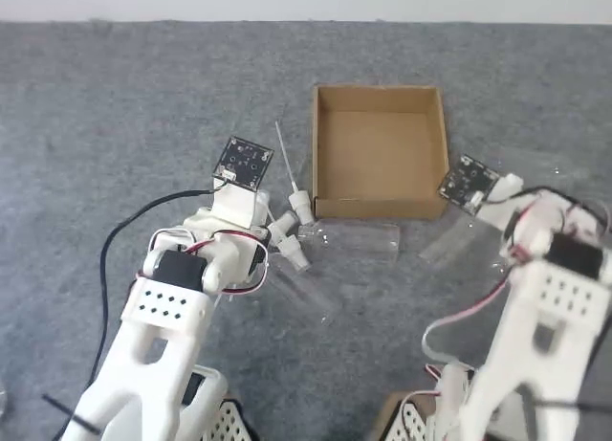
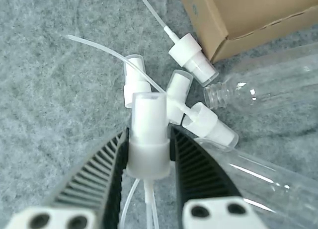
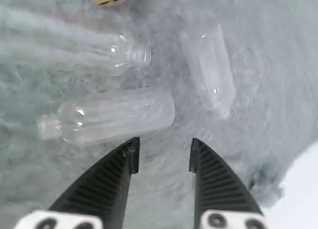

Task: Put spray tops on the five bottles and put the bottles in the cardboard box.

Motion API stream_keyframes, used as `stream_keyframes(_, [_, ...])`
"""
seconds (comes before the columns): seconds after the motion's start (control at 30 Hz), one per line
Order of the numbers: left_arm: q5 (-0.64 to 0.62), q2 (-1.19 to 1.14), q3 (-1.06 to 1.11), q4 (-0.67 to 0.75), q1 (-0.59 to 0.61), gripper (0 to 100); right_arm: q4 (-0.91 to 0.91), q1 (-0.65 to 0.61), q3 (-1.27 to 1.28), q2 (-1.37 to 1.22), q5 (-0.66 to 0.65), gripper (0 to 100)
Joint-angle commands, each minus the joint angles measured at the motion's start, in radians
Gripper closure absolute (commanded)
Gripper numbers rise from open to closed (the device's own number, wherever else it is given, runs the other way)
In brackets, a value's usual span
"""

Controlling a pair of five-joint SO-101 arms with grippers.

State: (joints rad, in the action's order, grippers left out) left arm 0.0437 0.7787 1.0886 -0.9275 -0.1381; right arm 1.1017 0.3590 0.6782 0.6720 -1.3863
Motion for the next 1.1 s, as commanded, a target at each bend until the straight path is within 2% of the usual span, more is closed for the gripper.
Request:
stream_keyframes(0.0, [0.009,0.025,-0.007,0.020,0.008,99,0.010,-0.005,-0.187,-0.217,-0.187,77.7])
stream_keyframes(0.13, [0.009,0.025,-0.007,0.020,0.008,99,0.028,0.001,-0.203,-0.321,-0.368,67.1])
stream_keyframes(0.27, [0.009,0.025,-0.007,0.023,0.008,99,0.070,0.028,-0.155,-0.348,-0.612,66.2])
stream_keyframes(0.6, [0.009,0.023,-0.007,0.025,0.008,99,0.070,0.054,-0.037,-0.352,-0.825,66.2])
stream_keyframes(0.73, [0.009,0.023,-0.007,0.023,0.008,99,0.036,0.056,0.011,-0.352,-0.809,66.3])
stream_keyframes(0.9, [0.009,0.023,-0.007,0.021,0.008,99,-0.114,0.058,0.104,-0.352,-0.683,67.3])
stream_keyframes(1.07, [0.009,0.023,-0.007,0.021,0.008,99,-0.133,0.114,0.123,-0.352,-0.623,80.1])
